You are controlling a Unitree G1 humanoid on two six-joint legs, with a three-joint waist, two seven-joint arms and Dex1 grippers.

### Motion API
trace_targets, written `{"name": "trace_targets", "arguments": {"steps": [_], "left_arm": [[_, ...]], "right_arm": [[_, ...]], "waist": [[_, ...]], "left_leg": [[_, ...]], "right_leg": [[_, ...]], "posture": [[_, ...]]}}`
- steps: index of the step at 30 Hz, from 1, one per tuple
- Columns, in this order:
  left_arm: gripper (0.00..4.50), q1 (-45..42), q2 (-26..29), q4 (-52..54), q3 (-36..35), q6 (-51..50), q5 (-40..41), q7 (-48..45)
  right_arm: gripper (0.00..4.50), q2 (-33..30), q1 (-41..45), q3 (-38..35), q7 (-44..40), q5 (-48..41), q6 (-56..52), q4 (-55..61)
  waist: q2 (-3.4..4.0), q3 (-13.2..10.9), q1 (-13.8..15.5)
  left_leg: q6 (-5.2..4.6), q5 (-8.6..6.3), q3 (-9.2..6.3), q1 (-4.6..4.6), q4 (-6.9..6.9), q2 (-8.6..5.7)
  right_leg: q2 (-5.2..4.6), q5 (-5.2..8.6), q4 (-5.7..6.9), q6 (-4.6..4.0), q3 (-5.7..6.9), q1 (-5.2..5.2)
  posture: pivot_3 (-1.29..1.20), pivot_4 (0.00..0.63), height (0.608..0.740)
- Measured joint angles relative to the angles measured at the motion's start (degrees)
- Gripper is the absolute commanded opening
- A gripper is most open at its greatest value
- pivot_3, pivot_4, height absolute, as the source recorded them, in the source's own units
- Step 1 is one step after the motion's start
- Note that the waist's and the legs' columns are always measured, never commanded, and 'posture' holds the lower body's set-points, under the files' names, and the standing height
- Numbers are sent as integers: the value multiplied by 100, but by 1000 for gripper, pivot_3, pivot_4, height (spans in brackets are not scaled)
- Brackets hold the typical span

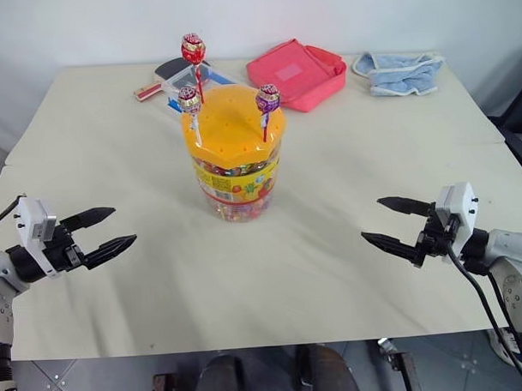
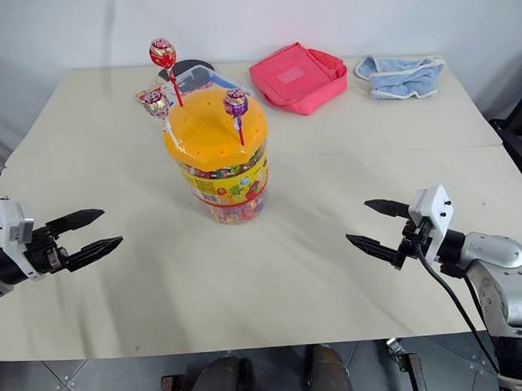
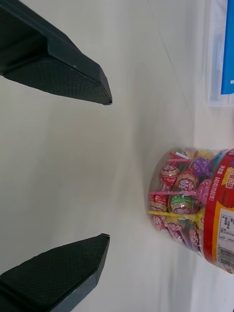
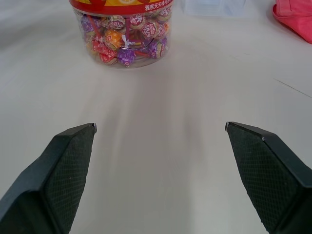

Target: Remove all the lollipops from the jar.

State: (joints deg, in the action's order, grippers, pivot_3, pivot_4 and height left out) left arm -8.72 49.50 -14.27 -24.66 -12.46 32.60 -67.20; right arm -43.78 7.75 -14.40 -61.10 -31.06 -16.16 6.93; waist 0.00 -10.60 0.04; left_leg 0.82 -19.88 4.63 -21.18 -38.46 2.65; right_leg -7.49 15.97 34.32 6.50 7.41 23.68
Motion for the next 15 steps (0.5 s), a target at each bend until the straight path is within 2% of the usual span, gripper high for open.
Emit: {"name": "trace_targets", "arguments": {"steps": [5, 11, 15], "left_arm": [[4500, 14, 67, 27, -16, -155, 52, -61], [4500, 53, 292, 647, -236, -749, 306, -23], [4500, -295, 399, 1014, -176, -789, 316, -58]], "right_arm": [[4465, 0, 66, -1, 14, 0, -8, -1], [4465, -37, 74, -105, 15, -5, -27, 0], [4465, -224, 127, -246, -14, -147, -151, 108]], "waist": [[0, 0, -6], [0, 0, 4], [0, 0, 9]], "left_leg": [[0, -2, 0, -1, -24, 2], [-9, -13, 3, -1, -56, 4], [-8, -13, 4, 0, -62, 4]], "right_leg": [[0, 0, 20, 0, -7, 1], [-2, 0, 44, 0, -20, 1], [-1, 0, 52, -1, -23, 2]], "posture": [[0, 150, 740], [0, 150, 740], [0, 150, 740]]}}
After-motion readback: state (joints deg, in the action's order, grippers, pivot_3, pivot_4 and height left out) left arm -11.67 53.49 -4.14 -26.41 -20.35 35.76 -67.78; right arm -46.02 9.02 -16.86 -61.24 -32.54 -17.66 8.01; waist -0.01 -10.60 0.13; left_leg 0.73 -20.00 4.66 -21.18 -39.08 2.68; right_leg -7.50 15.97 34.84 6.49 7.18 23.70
